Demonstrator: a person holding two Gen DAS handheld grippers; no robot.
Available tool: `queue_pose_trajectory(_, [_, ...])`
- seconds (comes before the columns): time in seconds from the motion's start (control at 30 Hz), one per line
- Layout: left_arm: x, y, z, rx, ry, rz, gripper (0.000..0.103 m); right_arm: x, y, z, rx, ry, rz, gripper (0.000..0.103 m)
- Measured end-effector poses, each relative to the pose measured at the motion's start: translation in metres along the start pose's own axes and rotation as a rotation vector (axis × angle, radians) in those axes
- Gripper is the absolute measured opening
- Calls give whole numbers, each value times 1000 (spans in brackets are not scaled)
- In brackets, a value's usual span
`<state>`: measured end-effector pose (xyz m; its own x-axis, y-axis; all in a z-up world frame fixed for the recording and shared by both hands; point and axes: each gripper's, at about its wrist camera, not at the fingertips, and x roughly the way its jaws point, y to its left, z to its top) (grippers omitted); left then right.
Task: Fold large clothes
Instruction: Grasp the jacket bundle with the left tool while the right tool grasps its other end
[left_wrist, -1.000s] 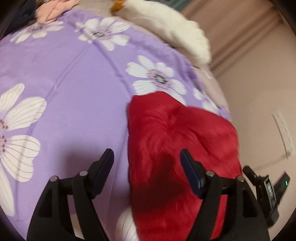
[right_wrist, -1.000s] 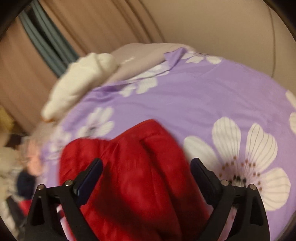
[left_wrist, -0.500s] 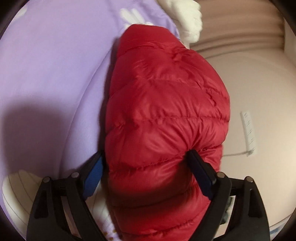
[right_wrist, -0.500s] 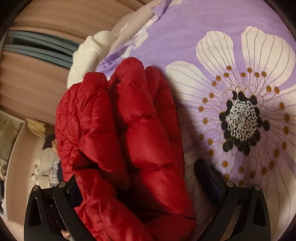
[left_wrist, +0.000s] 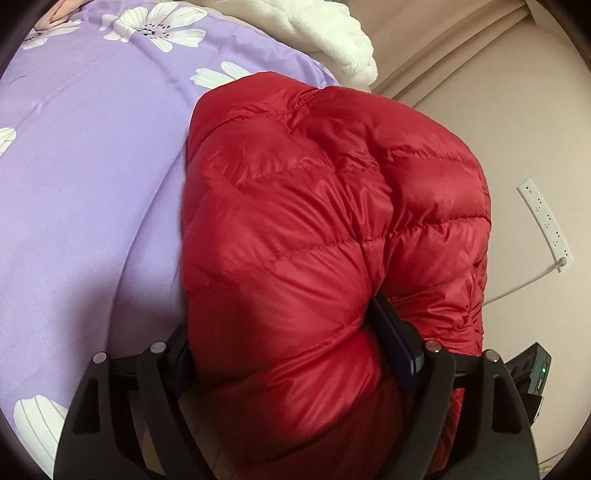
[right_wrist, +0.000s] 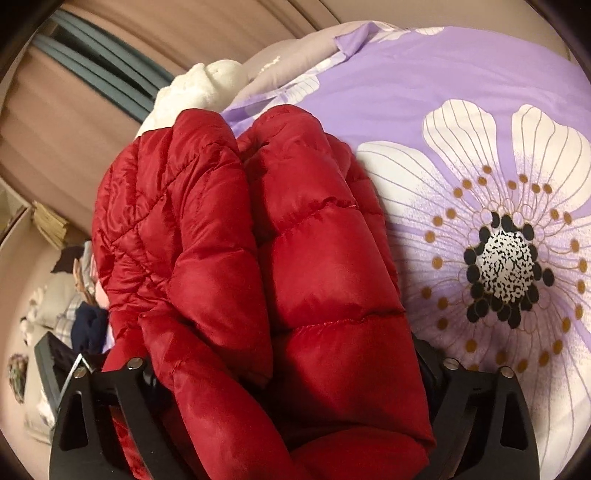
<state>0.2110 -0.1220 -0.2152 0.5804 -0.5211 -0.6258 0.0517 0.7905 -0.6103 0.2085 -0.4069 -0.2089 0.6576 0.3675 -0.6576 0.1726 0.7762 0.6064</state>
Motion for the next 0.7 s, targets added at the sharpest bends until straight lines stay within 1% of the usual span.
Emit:
queue_pose_trajectory(0.03, [-2,3,1,6,-4,5,81,-4,-4,1,-1,-5,8,87])
queue_pose_trajectory(0.1, [1,0,2,30,-7,18,79,-8,-9,-3,11,-8,35,79])
queue_pose_trajectory(0.17, [1,3,4,37,20,11,79,-13,-18,-7,41,-8,72,76])
queue_pose_trajectory(0.23, [-2,4,8,24,37,-5,73,-18,-20,-9,68,-6,109,71])
queue_pose_trajectory(0.3, [-13,-3,10,51,11,-8,68,-23,-21,-10,104,-1,151,63])
queue_pose_trajectory(0.33, [-16,-9,11,82,-5,3,66,-26,-20,-11,112,2,173,62])
queue_pose_trajectory(0.4, [-23,-17,11,124,-12,8,64,-30,-17,-12,121,-1,190,60])
queue_pose_trajectory(0.5, [-35,-17,19,104,-9,-41,63,-39,-15,-13,146,-4,235,58])
queue_pose_trajectory(0.57, [-44,-22,24,103,-27,-61,62,-49,-9,-13,146,-19,265,58])
queue_pose_trajectory(0.7, [-76,-36,32,128,-94,-94,62,-84,31,-11,17,-85,231,57])
